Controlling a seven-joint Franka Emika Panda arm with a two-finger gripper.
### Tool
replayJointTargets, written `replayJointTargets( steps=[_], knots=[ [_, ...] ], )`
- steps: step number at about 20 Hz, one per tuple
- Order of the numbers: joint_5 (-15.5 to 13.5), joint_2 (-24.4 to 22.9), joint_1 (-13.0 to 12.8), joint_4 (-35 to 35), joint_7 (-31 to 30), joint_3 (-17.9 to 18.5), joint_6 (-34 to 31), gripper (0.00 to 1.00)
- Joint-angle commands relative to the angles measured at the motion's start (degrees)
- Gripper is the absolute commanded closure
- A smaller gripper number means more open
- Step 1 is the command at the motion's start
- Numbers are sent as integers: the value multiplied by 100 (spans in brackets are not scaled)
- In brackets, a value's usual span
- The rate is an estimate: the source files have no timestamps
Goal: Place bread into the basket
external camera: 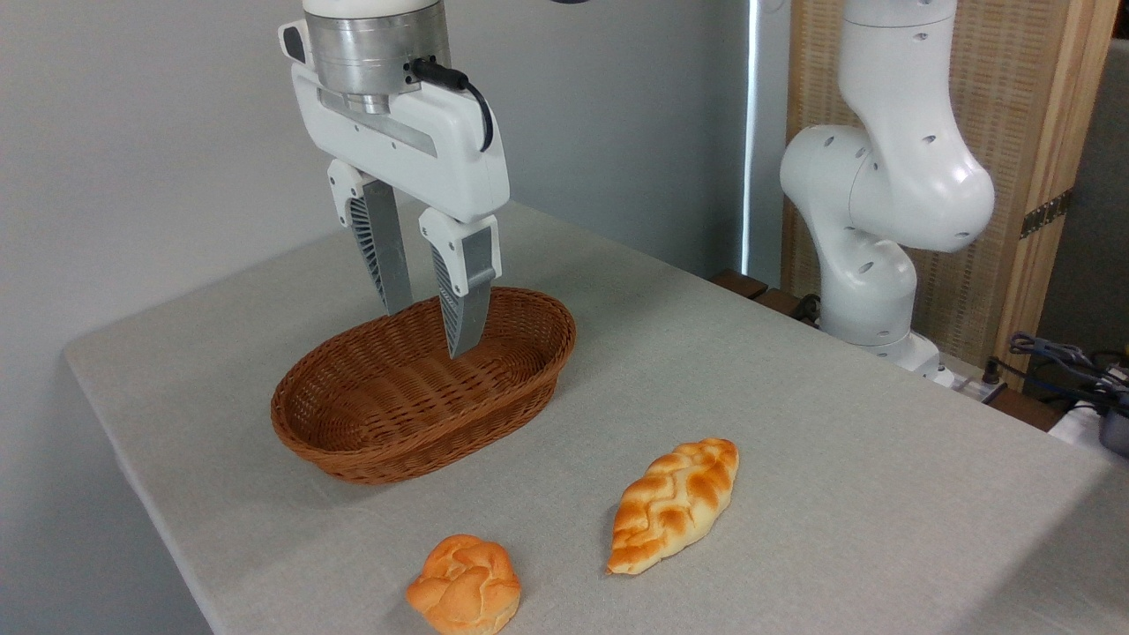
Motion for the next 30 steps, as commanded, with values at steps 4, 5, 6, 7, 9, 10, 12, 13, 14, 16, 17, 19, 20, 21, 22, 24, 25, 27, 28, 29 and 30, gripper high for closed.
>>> replayJointTargets(
  steps=[4, 5, 6, 7, 9, 10, 12, 13, 14, 16, 17, 19, 20, 21, 22, 24, 25, 27, 28, 29, 30],
  knots=[
    [-11, 31, -8, 102, 55, 38, -167, 0],
    [-11, 31, -8, 102, 55, 39, -167, 0],
    [-11, 31, -8, 93, 55, 39, -167, 0],
    [-11, 31, -8, 102, 55, 39, -167, 0],
    [-11, 23, -8, 102, 63, 30, -167, 0],
    [-11, 23, -8, 102, 63, 30, -167, 0],
    [-11, 23, -8, 102, 63, 30, -167, 0],
    [-11, 23, -8, 102, 63, 38, -167, 0],
    [-11, 23, -8, 102, 63, 39, -167, 0],
    [-11, 23, -8, 93, 63, 39, -167, 0],
    [-11, 23, -8, 85, 63, 39, -167, 0],
    [-11, 23, 1, 85, 63, 39, -167, 0],
    [-11, 14, 1, 67, 63, 47, -167, 0],
    [-11, 5, 1, 58, 55, 39, -167, 0],
    [-11, -4, 1, 49, 55, 47, -167, 0],
    [-11, -56, 36, 6, 55, 47, -150, 0],
    [-11, -91, 141, -64, 55, 47, -115, 0],
    [-11, -222, 177, -231, 72, 39, -54, 0],
    [-11, -337, 203, -388, 116, 39, 17, 0],
    [-11, -477, 255, -564, 273, 39, 61, 0],
    [-11, -583, 317, -679, 518, 39, 61, 0]
  ],
)
